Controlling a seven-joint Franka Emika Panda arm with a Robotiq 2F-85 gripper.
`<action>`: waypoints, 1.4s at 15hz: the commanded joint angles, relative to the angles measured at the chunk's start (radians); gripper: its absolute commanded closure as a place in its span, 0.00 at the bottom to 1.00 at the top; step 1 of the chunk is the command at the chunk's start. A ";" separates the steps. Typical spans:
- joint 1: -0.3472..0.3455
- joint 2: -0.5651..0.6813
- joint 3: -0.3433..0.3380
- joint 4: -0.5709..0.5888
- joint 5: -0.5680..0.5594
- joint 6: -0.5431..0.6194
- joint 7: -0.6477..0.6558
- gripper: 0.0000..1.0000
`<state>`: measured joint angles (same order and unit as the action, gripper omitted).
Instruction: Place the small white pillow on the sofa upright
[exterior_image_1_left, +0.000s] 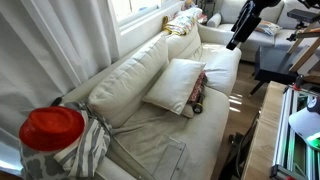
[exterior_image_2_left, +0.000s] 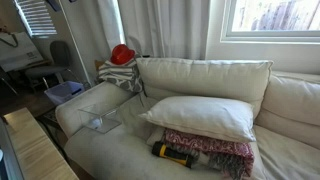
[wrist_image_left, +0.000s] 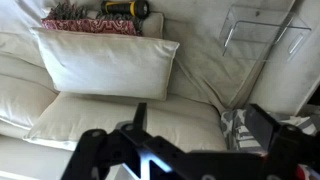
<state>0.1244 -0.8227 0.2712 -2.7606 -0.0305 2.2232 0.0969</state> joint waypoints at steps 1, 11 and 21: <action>0.016 0.006 -0.015 -0.007 -0.016 -0.004 0.012 0.00; 0.017 0.032 -0.021 -0.011 -0.006 -0.008 0.012 0.00; -0.174 0.573 -0.226 0.035 0.057 0.297 0.086 0.00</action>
<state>-0.0210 -0.4468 0.0932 -2.7613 -0.0102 2.4053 0.1479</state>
